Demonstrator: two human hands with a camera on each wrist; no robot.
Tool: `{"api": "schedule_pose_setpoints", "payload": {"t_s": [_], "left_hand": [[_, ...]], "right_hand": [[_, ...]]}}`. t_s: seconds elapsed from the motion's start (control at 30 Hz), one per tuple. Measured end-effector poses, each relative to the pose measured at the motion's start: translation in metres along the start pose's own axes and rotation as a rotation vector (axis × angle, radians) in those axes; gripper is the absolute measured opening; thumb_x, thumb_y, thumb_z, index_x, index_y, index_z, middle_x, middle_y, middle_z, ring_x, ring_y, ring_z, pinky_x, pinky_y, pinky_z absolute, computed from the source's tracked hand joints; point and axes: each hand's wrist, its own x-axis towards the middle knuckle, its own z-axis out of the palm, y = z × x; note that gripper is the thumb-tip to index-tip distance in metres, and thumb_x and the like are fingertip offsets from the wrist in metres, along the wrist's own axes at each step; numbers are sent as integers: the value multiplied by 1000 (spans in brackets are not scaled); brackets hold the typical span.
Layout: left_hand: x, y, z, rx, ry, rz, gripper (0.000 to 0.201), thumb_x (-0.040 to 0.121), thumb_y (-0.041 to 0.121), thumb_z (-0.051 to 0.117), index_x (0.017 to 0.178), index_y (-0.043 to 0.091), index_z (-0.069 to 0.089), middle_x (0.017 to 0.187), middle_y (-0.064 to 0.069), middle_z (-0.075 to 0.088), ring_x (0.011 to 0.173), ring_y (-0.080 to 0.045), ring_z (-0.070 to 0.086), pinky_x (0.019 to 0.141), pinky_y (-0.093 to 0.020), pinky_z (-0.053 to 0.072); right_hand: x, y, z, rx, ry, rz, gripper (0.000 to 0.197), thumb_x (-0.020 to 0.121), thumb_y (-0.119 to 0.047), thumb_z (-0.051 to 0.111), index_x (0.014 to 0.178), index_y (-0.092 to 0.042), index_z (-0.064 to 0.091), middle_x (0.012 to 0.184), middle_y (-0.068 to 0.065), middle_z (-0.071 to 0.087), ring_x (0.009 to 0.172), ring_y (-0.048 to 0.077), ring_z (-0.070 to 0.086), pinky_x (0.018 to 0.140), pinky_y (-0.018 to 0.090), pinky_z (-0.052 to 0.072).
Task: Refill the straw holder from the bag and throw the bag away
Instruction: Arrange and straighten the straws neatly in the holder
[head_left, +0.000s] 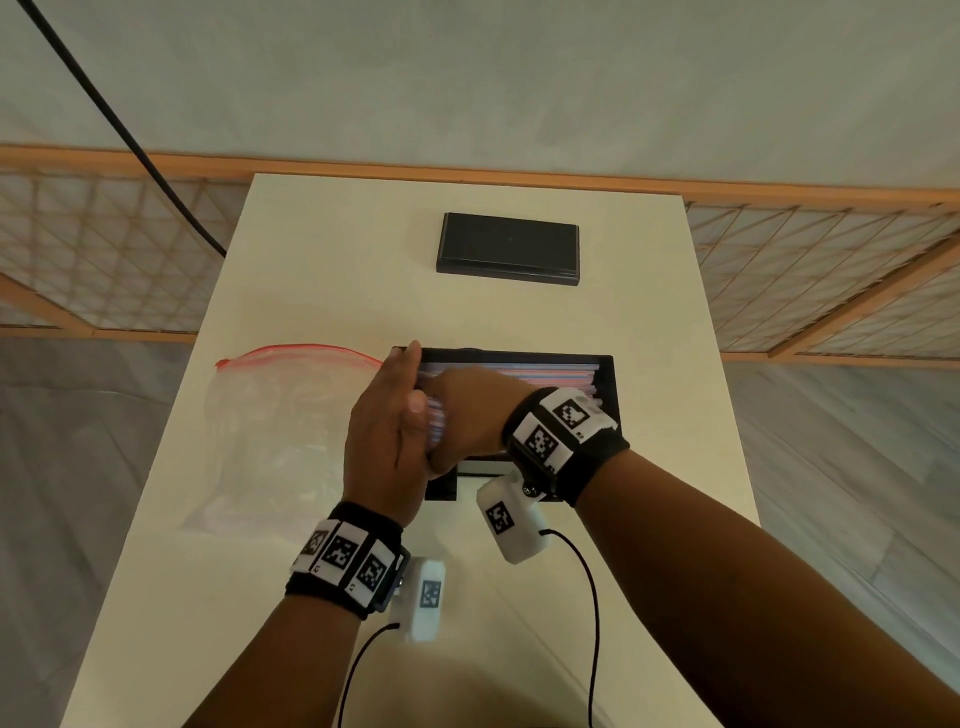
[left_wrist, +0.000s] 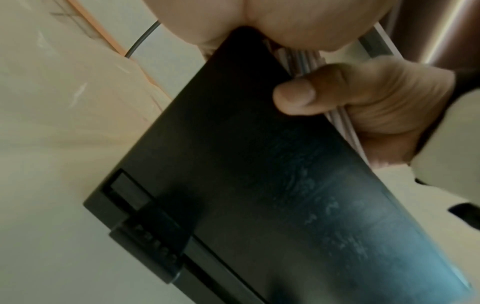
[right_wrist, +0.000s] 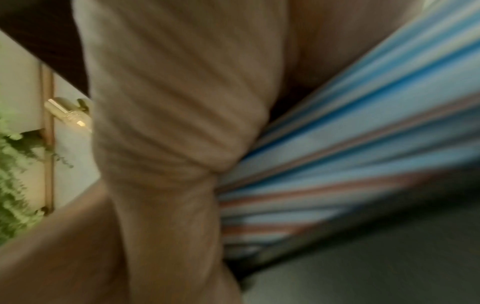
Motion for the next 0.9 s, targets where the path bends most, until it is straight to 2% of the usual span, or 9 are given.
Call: {"api": "schedule_pose_setpoints", "payload": {"t_s": [0.07, 0.13, 0.23, 0.37, 0.5, 0.57, 0.67, 0.77, 0.9], "left_hand": [[-2, 1, 1, 23, 9, 4, 61, 104, 36, 21, 153, 8, 43, 158, -2, 43, 151, -19, 34, 122, -46, 31], [-3, 2, 2, 4, 12, -23, 60, 104, 38, 21, 154, 12, 42, 159, 4, 40, 152, -15, 32, 123, -44, 30], [-4, 3, 2, -103, 25, -96, 59, 105, 41, 24, 156, 18, 39, 162, 3, 40, 152, -12, 35, 123, -43, 33], [-5, 4, 3, -158, 61, -138, 55, 106, 39, 28, 157, 20, 38, 161, 6, 42, 148, -10, 41, 120, -40, 39], [-5, 1, 4, -106, 31, -124, 59, 105, 43, 24, 157, 20, 38, 160, 4, 42, 148, -12, 41, 118, -45, 40], [-4, -2, 3, -82, 19, -100, 56, 106, 41, 23, 157, 20, 38, 159, 4, 44, 147, -11, 42, 117, -46, 41], [-4, -4, 3, -113, 17, -69, 52, 107, 37, 25, 154, 22, 39, 156, 2, 48, 145, -11, 45, 116, -47, 42], [-4, -5, 2, -138, 29, -98, 51, 108, 34, 27, 154, 19, 42, 154, 3, 50, 143, -8, 46, 116, -45, 43], [-6, -6, 2, -139, 38, -104, 48, 108, 27, 29, 155, 22, 40, 154, 8, 49, 141, 1, 44, 117, -39, 42]], "right_hand": [[0, -3, 3, 4, -13, -33, 31, 73, -35, 84, 91, -17, 67, 87, -1, 68, 79, 19, 65, 79, 37, 57], [-1, -4, 2, 26, -33, -34, 25, 75, -32, 83, 88, -18, 67, 82, -4, 64, 76, 16, 62, 80, 37, 56], [-1, -3, -1, 46, -32, -25, 25, 74, -30, 84, 75, -22, 60, 73, -6, 62, 64, 9, 57, 69, 28, 53], [0, -5, -1, 49, -36, -13, 30, 73, -31, 84, 91, -12, 70, 84, 4, 73, 73, 20, 67, 79, 38, 59], [-2, -6, -1, 140, -72, -1, 29, 74, -26, 86, 94, -15, 69, 89, 6, 73, 77, 20, 66, 84, 38, 58], [0, -7, -1, 122, -80, 14, 34, 73, -26, 87, 99, -11, 72, 92, 7, 74, 78, 19, 66, 86, 36, 57], [1, -11, -3, 42, -89, 13, 33, 74, -30, 85, 97, -14, 69, 87, 1, 69, 81, 19, 65, 89, 38, 57], [0, -14, -3, -108, -55, 9, 43, 75, -39, 82, 107, -16, 67, 85, -4, 64, 79, 17, 64, 82, 34, 57], [2, -13, 3, -162, 49, 49, 52, 61, -47, 78, 106, -25, 64, 83, -8, 68, 71, 15, 65, 68, 37, 62]]}}
